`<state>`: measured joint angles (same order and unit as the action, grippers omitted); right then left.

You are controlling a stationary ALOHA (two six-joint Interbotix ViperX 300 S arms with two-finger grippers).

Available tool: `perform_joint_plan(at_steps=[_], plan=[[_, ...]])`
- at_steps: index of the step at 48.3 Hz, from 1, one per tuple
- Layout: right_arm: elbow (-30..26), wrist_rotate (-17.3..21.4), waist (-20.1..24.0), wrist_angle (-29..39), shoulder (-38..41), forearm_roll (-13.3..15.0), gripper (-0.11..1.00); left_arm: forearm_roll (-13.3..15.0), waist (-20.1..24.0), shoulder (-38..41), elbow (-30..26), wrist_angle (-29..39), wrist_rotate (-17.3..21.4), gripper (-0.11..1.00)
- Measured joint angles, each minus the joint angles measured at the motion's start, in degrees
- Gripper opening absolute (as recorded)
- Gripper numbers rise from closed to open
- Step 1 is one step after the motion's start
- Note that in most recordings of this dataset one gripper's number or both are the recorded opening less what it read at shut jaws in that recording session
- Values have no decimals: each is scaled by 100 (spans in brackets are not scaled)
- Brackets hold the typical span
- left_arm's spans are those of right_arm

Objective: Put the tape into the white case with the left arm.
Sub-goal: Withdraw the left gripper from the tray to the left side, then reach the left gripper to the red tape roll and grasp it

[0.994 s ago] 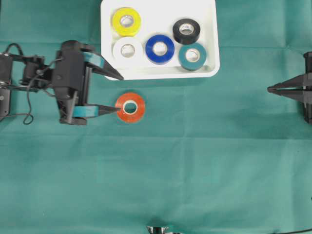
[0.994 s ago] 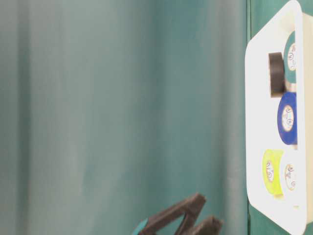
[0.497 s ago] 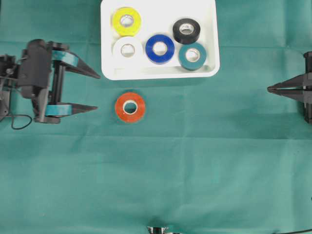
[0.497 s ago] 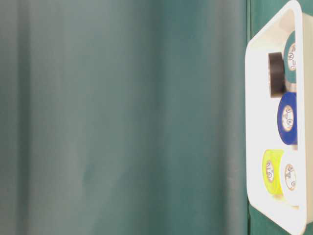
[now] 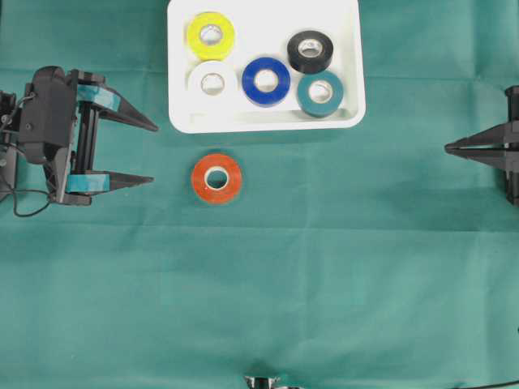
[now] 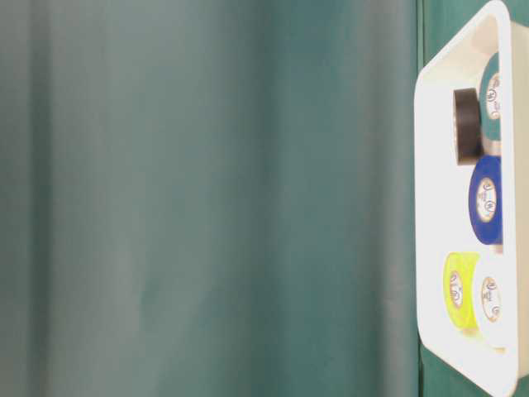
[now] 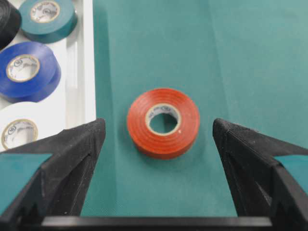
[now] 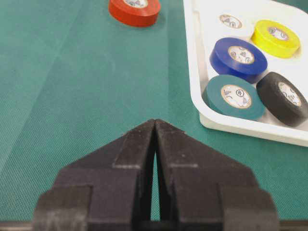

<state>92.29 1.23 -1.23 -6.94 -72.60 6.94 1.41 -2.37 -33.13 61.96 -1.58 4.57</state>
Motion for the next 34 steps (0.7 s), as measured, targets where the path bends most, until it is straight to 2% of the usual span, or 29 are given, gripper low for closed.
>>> perform_joint_plan(at_steps=[18,34], plan=[[0,0,0,0,0,0,-9,0,-70,369,-281,35,-9,91],[0,0,0,0,9,0,-9,0,-510,1406,-870,264,-9,91]])
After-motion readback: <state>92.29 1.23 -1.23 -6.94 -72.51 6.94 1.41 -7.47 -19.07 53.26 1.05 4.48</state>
